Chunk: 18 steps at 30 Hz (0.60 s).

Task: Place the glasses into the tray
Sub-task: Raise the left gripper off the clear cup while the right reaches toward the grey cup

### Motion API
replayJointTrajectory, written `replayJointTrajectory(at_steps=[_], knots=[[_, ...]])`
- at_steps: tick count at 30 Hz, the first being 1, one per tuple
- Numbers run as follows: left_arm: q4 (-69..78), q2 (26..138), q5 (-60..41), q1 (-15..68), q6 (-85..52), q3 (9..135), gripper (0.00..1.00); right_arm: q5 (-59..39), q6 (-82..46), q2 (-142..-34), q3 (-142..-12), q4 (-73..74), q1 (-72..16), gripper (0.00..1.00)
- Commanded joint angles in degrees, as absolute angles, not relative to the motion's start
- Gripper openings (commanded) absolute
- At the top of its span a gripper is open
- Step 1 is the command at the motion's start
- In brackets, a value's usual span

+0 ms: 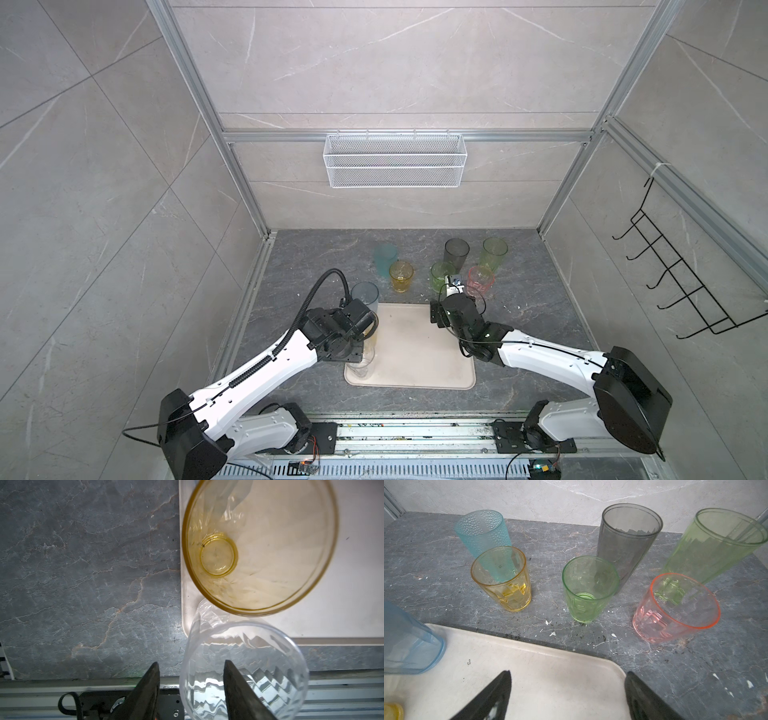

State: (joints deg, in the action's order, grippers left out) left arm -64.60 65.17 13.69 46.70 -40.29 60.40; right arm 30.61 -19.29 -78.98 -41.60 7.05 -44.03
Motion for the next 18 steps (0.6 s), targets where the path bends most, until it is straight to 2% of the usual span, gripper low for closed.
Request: replayJointTrajectory(at_steps=[1,10,14,18], knots=[[-66.4,62.6,13.1,45.2,-37.9,64.3,0.62,30.4,-18.7,-77.0,-42.4,6.7,-44.2,0.87],[-65.9,61.2,14.1,36.0,-31.7,69.9,0.83,27.0,-18.0,-73.3,-42.3,4.6,-44.0,0.87],[-62.4,60.2,13.1,29.9,-28.2,69.2,0.99,24.9,-18.9,-72.3,-46.1,-1.3,-42.7,0.87],[-55.9,56.9,11.0,25.4,-24.6,64.8,1.0,21.0,-21.3,-72.2,-50.7,-8.1,-39.0,0.88]])
